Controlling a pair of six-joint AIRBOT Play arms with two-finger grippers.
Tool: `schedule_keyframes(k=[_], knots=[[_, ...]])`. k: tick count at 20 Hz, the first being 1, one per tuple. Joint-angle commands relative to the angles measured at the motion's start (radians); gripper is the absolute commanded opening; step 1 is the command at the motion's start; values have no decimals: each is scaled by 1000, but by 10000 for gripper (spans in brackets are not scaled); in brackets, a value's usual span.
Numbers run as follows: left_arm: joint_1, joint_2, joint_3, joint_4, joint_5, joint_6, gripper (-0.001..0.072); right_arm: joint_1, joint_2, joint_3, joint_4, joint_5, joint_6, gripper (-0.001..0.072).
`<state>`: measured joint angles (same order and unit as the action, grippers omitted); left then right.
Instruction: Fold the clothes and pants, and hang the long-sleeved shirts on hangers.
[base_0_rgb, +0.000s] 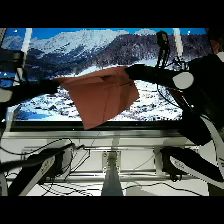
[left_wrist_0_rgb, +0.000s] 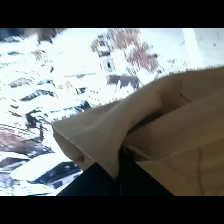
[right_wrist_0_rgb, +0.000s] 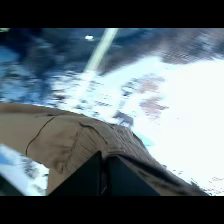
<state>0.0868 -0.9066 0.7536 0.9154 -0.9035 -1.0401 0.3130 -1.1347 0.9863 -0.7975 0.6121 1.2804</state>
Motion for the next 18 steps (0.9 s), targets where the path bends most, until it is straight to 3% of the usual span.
schedule_keyframes(k=[1,2,5,7,8,9,10,11,14,18], knots=[[-138,-156,-30,-28,-44,6,13,-96,-103,-12,-67,119,61,15],[-156,-163,-30,-27,-98,5,14,-132,-101,-12,-107,226,60,15],[-200,-164,-35,-27,-221,-112,14,-231,-103,-12,-282,479,53,15],[-254,-164,-43,-58,-195,-126,25,-281,-103,-12,-409,519,50,36],[-289,-164,-52,-110,-154,-125,92,-303,-103,-12,-443,478,50,147],[-326,-164,-61,-171,-110,-124,275,-323,-103,-12,-448,428,50,364],[-369,-164,-71,-224,-58,-124,491,-338,-103,-12,-446,382,50,434],[-408,-164,-73,-237,-19,-124,608,-349,-103,-12,-445,340,50,443],[-482,-164,-73,-236,72,-124,625,-363,-126,-6,-402,321,48,490],[-483,-164,-73,-236,101,-124,625,-363,-261,97,-243,451,-97,538]])
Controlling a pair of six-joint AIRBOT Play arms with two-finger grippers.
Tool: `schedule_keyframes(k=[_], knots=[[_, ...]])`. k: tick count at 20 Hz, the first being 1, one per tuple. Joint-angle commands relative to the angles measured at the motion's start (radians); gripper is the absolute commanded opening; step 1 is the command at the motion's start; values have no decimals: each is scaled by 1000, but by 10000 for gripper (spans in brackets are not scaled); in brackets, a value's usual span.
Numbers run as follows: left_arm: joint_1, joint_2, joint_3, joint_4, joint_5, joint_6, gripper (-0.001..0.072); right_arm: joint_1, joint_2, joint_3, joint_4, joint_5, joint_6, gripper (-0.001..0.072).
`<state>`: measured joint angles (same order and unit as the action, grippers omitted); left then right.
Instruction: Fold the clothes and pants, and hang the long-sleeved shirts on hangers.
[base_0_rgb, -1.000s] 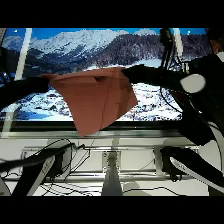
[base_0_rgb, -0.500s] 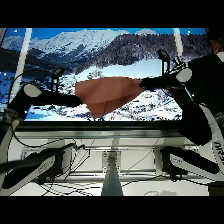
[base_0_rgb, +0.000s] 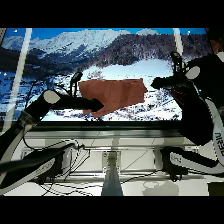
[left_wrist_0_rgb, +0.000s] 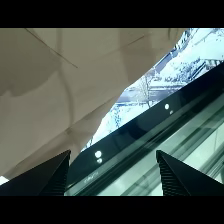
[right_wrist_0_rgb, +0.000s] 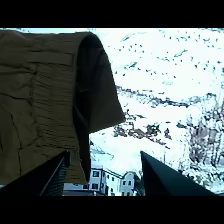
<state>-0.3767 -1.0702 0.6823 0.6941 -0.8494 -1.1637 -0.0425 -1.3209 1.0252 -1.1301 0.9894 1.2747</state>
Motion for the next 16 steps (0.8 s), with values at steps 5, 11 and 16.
schedule_keyframes(k=[5,11,16], knots=[[-19,-1,-2,-14,47,-1,624,1,-269,214,102,140,-204,670],[-19,-1,-3,-14,103,-1,624,64,-384,243,61,15,-161,680],[-19,-1,-3,-14,137,0,624,44,-481,386,40,71,-50,679]])
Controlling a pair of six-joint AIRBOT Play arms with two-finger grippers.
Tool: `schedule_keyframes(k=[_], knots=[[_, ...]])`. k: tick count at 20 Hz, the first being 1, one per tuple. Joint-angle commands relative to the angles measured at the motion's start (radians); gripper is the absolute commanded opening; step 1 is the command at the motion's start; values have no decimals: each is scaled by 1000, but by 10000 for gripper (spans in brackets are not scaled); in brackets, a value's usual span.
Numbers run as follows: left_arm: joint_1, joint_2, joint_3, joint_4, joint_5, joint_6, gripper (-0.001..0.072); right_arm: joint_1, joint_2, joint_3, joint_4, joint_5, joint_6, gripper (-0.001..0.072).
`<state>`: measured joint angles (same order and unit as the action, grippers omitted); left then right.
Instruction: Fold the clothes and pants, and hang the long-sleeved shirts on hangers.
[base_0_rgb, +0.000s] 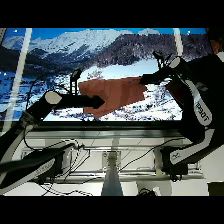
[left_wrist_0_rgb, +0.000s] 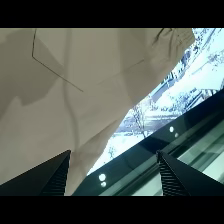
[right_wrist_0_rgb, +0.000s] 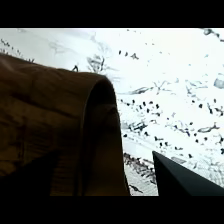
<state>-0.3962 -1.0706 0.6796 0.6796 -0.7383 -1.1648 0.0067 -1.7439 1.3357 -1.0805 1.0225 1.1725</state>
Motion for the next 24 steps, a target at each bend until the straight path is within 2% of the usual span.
schedule_keyframes(k=[1,5,7,10,11,12,17,18,20,21,24], knots=[[0,0,-1,1,33,1,624,-7,-86,110,4,97,51,678],[0,0,-1,10,47,1,624,0,-193,168,152,327,32,678],[0,0,-1,50,47,1,624,18,-225,167,277,418,-43,677],[0,0,-1,120,47,0,624,77,-237,167,407,410,-113,629],[0,0,-1,137,48,0,624,104,-237,167,422,397,-128,545],[0,0,-1,150,57,0,623,136,-237,167,425,381,-131,492],[3,0,0,233,159,1,623,332,-237,167,425,307,-140,502],[13,1,0,237,172,0,623,367,-237,167,425,280,-145,468],[43,7,2,236,174,0,623,418,-233,168,423,247,-166,63],[59,14,2,236,174,0,623,431,-230,169,421,231,-166,21],[134,68,8,237,174,1,623,418,-184,189,417,219,-164,15]])
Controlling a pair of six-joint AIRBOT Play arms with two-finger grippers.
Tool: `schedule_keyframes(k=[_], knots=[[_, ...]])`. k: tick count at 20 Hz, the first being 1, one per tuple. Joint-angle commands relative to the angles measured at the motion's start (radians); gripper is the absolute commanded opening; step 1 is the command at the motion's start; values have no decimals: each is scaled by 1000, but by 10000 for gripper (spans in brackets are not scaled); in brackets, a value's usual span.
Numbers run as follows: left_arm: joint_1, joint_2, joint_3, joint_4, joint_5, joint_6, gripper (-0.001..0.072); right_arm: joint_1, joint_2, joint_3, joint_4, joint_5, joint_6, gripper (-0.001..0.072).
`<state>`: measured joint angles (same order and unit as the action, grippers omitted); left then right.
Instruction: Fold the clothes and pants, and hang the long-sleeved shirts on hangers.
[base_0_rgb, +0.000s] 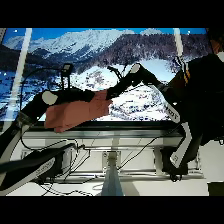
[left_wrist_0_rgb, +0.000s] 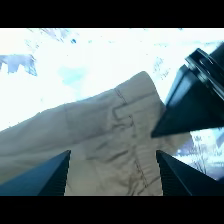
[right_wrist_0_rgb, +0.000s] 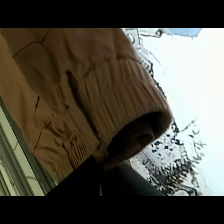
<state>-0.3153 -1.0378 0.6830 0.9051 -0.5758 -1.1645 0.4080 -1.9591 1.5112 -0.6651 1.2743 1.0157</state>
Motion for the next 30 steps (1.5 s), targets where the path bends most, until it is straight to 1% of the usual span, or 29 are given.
schedule_keyframes(k=[1,3,5,7,12,13,15,17,19,20,22,23,24,25,26,28,29,30], knots=[[83,62,9,11,11,0,623,-1,68,22,-5,-33,-5,15],[146,126,13,11,12,1,623,-50,164,32,-21,-40,10,15],[208,188,13,11,12,1,623,-126,292,36,-51,-46,68,14],[266,251,13,11,13,1,622,-222,439,36,-114,-45,153,14],[369,371,13,11,29,1,623,-536,846,36,-392,-43,410,14],[384,380,13,11,35,1,623,-613,925,36,-477,-39,478,14],[405,383,13,11,37,0,622,-768,1064,36,-646,-8,581,14],[406,383,13,11,38,0,623,-926,1170,35,-814,39,637,14],[406,383,13,11,37,0,622,-1087,1237,35,-936,71,652,14],[406,383,13,11,38,0,622,-1170,1254,35,-961,86,652,15],[406,383,13,11,37,0,623,-1307,1260,35,-956,123,652,16],[406,383,13,11,37,0,623,-1350,1257,35,-947,120,652,73],[406,383,13,11,37,0,623,-1376,1252,35,-933,113,652,277],[405,383,13,11,37,0,623,-1380,1246,35,-921,104,652,460],[404,383,13,11,38,0,623,-1379,1241,35,-890,92,652,545],[404,383,13,11,37,0,623,-1379,1223,35,-786,79,645,543],[404,383,13,10,37,0,623,-1379,1212,35,-712,76,627,542],[404,383,13,11,37,0,623,-1378,1200,35,-606,72,585,537]])
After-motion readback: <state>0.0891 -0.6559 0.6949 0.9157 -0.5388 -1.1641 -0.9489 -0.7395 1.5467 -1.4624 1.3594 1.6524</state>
